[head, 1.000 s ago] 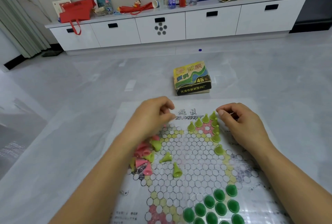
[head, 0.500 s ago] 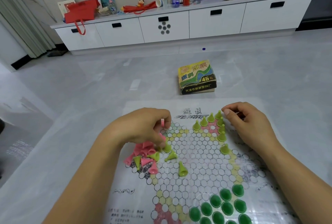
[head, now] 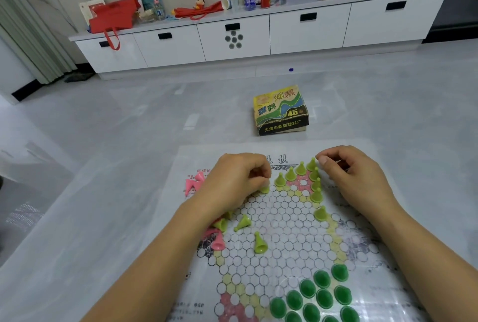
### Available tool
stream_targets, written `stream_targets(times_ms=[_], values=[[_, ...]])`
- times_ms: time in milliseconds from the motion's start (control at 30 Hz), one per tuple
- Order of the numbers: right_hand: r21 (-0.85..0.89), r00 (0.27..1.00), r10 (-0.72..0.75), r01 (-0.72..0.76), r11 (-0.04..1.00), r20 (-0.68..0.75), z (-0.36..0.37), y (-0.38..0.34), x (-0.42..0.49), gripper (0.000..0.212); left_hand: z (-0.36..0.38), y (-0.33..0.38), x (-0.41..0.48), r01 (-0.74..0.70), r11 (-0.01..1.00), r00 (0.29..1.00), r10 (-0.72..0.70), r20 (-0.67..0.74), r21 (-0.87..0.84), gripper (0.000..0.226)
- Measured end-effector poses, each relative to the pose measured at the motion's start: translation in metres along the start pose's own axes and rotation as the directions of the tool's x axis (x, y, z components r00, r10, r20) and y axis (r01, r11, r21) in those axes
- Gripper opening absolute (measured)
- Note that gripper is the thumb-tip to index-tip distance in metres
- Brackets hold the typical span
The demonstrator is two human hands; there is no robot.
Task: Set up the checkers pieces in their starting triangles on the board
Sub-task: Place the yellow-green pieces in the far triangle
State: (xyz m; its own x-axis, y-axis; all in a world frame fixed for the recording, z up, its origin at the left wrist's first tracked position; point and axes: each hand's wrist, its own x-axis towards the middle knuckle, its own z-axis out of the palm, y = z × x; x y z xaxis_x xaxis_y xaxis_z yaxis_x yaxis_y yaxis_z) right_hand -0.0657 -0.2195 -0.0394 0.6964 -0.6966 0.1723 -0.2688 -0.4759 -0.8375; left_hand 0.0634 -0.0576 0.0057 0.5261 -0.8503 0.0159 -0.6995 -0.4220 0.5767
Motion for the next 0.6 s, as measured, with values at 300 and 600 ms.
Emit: stream_targets(times_ms=[300, 600], values=[[-0.003, 1.000, 0.004, -0.004, 1.000, 0.003, -0.0001, 0.0001, -0.0001, 0.012, 0.0009, -0.0057, 0.0027, 0.056, 0.998, 0.997, -0.054, 0.050, -0.039, 0.008], [-0.025, 1.000, -0.005, 0.005, 1.000, 0.003, -0.0004, -0.0001, -0.0001, 0.011, 0.0102, -0.0035, 0.0046, 0.020, 0.999, 1.000, -0.020, -0.010, -0.050, 0.010]])
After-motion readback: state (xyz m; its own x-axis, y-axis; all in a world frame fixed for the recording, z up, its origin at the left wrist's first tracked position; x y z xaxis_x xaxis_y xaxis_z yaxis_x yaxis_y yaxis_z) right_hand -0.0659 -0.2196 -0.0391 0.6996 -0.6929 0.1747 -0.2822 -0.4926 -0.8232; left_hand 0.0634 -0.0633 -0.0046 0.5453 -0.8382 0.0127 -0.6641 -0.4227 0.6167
